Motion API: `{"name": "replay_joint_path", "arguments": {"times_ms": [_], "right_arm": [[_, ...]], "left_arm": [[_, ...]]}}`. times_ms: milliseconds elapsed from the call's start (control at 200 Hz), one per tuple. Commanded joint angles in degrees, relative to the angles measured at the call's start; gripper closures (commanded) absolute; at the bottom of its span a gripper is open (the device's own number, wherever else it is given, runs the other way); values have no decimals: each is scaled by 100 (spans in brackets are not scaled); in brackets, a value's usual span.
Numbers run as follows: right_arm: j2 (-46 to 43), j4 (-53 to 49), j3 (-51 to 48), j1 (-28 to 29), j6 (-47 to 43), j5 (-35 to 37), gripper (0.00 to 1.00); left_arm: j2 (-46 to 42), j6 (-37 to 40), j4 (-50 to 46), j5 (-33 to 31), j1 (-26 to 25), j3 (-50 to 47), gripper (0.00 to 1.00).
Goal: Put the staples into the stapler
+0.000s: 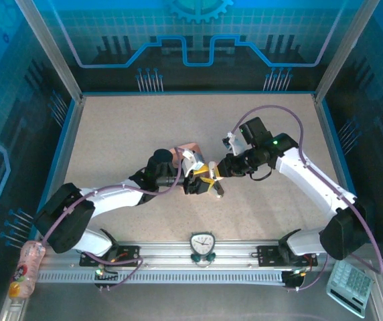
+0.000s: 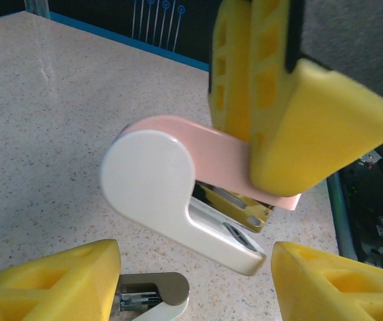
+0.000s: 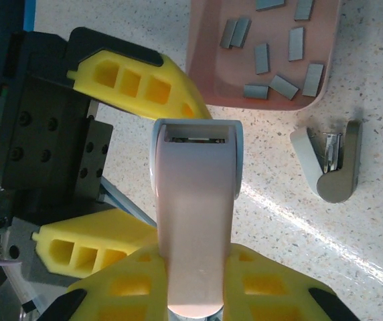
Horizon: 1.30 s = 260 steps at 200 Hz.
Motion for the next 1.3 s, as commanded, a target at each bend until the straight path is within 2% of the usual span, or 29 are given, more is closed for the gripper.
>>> {"name": "replay_joint_path", "arguments": {"times_ms": [0,340,555,635,680,775,990,1296], "right_arm": [[-164,60,86,-52,-42,-296,84],[-245,-364,87,-52,-234,-284,92],[-232,-694,158,-53,-290,-207,92],[-206,-878,238,-56,-286,-25,92],[-200,-939,291,-66,-252,121,92],[-205,-902,375,-107,-132,244,92],[-131,-788,505,-121,-104,100,92],[-116,-650,473,-111,-57,1,92]], "left_arm": [[21,19,164,-251,-35,46,39],[-144,304,-128,-1321,-41,-19,42],[-177,453,-424,-2153,-34,-1,42],[-198,584,-574,-2277,-27,12,41],[-235,656,-647,-2149,-29,4,38],[-366,882,-754,-1415,-25,-49,32],[-484,576,-695,-274,-34,-59,29],[-196,-548,430,-14,-36,45,28]]}}
